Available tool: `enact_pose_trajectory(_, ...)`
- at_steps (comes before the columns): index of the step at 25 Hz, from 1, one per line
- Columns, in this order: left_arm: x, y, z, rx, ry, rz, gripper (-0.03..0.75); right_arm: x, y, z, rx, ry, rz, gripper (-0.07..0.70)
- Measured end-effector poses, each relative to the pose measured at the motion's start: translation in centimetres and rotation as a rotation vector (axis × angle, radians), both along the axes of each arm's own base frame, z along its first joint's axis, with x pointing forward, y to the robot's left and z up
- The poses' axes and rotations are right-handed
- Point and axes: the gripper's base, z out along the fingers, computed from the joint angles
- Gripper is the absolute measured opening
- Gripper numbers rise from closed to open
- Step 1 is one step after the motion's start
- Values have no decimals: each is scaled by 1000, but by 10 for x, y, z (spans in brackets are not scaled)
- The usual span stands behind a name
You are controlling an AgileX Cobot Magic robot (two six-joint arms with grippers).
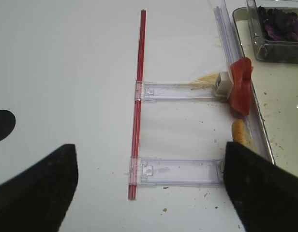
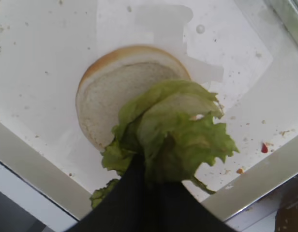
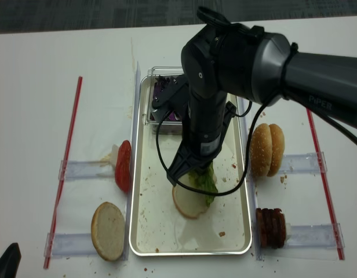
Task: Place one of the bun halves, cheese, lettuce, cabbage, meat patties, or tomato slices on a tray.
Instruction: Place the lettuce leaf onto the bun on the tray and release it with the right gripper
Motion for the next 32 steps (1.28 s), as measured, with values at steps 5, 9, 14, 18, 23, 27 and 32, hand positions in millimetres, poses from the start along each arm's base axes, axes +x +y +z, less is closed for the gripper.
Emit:
enact_pose_trajectory(5,0,0,0,0,0,0,599,5,4,-14,-10,9,0,67)
enact_pose_trajectory(9,0,0,0,0,0,0,599,7,7,-21,-7,7,1,67)
enact_pose_trajectory(14,0,0,0,0,0,0,599,6,10,-25,12,30,7,67)
enact_pose_trajectory(18,0,0,0,0,0,0,599,6,11,-25,23,39,8,67)
enact_pose_trajectory(23,0,0,0,0,0,0,599,4,13,-25,42,54,9,67)
enact_pose_trajectory(27,0,0,0,0,0,0,599,4,13,-25,42,54,11,67)
enact_pose_trajectory(32,0,0,0,0,0,0,599,4,13,-25,42,55,18,76)
